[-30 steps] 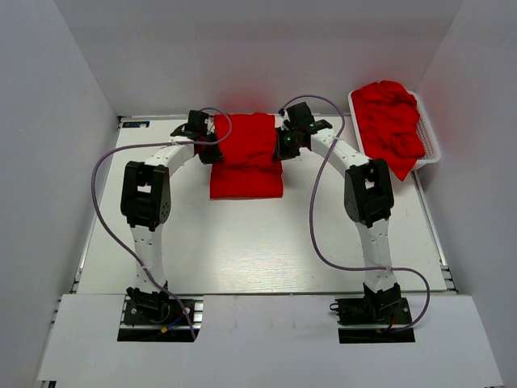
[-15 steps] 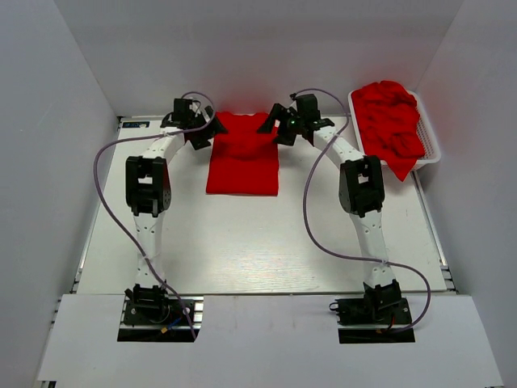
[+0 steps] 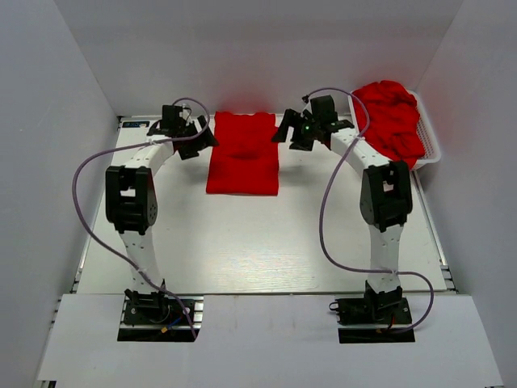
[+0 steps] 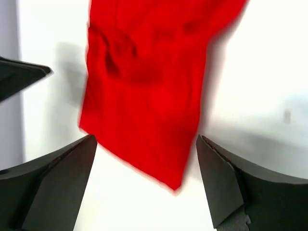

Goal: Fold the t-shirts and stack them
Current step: Fold the folded rectangular tshirt in 1/3 of the way, then grab one side of the 2/3 rectangular tshirt with both arms

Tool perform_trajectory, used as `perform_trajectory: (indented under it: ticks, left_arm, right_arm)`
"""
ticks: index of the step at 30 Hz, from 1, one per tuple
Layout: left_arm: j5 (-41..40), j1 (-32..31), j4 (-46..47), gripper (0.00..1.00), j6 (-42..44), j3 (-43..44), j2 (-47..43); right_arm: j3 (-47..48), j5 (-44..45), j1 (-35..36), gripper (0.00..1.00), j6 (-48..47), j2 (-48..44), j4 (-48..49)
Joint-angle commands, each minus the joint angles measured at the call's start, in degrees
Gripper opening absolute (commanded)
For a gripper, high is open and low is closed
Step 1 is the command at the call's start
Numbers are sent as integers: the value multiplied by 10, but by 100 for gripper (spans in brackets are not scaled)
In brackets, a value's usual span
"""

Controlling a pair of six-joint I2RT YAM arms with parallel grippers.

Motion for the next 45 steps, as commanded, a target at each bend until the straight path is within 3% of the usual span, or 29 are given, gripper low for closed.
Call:
perform_trajectory:
  ticks: [1,5,8,18,25,28,32,34,37,38,39,41,43,45]
  left_arm:
    - [-43,-9,-14,100,58,-88,-98]
    - [-65,-9,-8,100,73,-198,-155]
    - [-65,-14,-7,100,86,-228,-171]
    - [-58,-30,4,100,99,-234,-129]
    - [-52,-43,9,80,104,-241,-100]
    - [-52,-49,21,72,104,-252,-94]
    - [-52,-60,21,58,104,-252,-82]
    - [-52,-66,21,57,99,-270,-82]
    - [-47,-66,32,38,93,-287,-87]
    - [-42,-71,38,25,88,-295,-87]
    - [-42,-71,38,19,87,-295,-87]
    - [-37,-71,38,0,82,-295,-93]
    - [-30,-71,38,0,82,-302,-107]
    - [-30,-71,44,0,82,-320,-126]
  right_arm:
    - [-107,47,24,90,-78,-89,-36]
    - [-193,66,48,90,-89,-131,-35]
    - [-230,71,58,90,-82,-138,-33]
    - [-231,51,80,90,-47,-84,-5]
    - [-224,37,85,90,-32,-54,6]
    - [-219,24,89,85,-25,-40,11]
    - [-215,9,93,70,-17,-28,22]
    - [-218,12,95,59,-17,-32,25]
    - [-228,11,97,42,-10,-38,37]
    - [-229,11,97,37,-9,-38,40]
    - [-229,7,97,31,-9,-40,41]
    - [-235,11,97,10,-8,-45,45]
    - [-250,13,98,0,-10,-67,48]
    - [-259,21,97,0,-18,-88,48]
